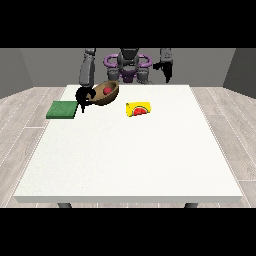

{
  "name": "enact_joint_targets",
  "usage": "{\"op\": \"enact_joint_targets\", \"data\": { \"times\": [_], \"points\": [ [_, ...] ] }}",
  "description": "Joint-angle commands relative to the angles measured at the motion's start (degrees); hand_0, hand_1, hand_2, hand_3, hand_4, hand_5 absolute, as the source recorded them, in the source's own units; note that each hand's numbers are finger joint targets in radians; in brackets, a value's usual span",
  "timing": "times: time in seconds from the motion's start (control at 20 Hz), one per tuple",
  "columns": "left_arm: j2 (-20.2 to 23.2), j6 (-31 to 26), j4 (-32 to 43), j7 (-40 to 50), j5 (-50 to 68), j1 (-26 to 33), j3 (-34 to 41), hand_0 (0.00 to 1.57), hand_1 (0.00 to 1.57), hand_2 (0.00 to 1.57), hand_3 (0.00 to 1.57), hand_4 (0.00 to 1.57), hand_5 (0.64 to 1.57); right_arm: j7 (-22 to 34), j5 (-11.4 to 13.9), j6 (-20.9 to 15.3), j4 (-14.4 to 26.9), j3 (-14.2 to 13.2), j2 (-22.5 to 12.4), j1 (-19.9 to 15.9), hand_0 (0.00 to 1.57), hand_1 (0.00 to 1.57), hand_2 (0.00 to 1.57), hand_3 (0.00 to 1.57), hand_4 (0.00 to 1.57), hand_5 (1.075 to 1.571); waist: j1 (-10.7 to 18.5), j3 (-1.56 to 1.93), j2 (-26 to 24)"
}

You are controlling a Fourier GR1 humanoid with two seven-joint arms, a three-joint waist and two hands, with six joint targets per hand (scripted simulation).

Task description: Pick the cup and pour the ball into the bowl, then pick the bowl and place it on the pad

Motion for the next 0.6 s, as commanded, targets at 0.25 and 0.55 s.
{"op": "enact_joint_targets", "data": {
  "times": [0.25,0.55],
  "points": [
    [1.06,-1.55,5.08,-0.20,2.44,4.00,2.99,0.00,0.00,0.00,0.00,1.12,1.358,21.71,-1.07,-6.92,-2.26,0.99,-5.35,-2.78,1.57,1.57,1.57,1.53,0.94,1.495,-4.04,2.36,-6.70],
    [0.56,-0.26,6.24,-1.25,1.58,4.33,3.49,0.00,0.00,0.00,0.00,1.16,1.357,29.04,-1.90,-6.10,-3.60,0.23,-13.21,-6.65,1.57,1.57,1.57,1.26,0.93,1.503,-5.42,2.41,-6.88]
  ]
}}
